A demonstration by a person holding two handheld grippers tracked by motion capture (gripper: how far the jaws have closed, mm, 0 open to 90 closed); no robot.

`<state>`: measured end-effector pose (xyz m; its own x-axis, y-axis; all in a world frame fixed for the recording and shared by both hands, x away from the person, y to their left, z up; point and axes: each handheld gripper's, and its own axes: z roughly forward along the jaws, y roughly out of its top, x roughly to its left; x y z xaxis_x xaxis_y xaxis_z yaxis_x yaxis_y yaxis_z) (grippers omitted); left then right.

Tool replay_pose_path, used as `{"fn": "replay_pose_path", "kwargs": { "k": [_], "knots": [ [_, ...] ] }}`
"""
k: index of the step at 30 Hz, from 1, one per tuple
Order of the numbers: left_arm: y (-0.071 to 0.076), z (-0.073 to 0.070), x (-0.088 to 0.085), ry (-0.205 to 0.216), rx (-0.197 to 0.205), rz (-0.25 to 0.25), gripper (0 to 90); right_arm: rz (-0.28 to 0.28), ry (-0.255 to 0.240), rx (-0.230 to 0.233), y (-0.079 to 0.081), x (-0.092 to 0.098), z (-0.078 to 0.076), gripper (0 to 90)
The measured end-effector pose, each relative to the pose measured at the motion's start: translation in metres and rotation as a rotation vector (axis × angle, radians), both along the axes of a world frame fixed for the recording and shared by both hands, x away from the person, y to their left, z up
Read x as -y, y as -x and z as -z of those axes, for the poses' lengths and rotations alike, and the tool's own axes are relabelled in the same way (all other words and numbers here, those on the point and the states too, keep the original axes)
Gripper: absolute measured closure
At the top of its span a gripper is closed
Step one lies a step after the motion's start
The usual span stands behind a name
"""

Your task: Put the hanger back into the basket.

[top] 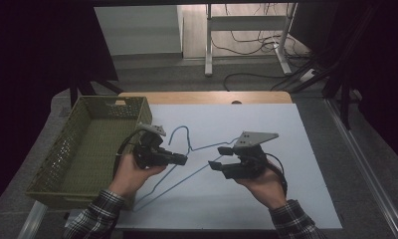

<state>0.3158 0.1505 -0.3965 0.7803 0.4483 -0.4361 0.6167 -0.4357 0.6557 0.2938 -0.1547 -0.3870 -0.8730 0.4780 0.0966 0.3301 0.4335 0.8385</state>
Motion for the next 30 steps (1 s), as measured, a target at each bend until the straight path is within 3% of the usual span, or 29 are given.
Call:
{"fn": "replay_pose_path", "kwargs": {
  "k": [6,10,19,24,30],
  "knots": [
    [-0.001,-0.023,-0.02,0.01,0.026,-0.049,87.3,0.036,0.025,-0.013,0.004,0.018,0.009,20.8],
    [-0.001,-0.039,-0.038,0.014,0.049,-0.085,87.3,0.057,0.022,-0.025,0.007,0.029,0.013,17.7],
    [0.0,-0.067,-0.088,-0.024,0.103,-0.18,87.3,0.089,0.006,-0.075,0.012,0.048,0.025,14.7],
    [0.0,-0.074,-0.119,-0.047,0.124,-0.231,87.3,0.098,0.01,-0.098,0.015,0.055,0.033,10.9],
    [-0.002,-0.069,-0.16,-0.052,0.139,-0.292,87.3,0.107,0.011,-0.11,0.02,0.062,0.04,8.7]
  ]
}}
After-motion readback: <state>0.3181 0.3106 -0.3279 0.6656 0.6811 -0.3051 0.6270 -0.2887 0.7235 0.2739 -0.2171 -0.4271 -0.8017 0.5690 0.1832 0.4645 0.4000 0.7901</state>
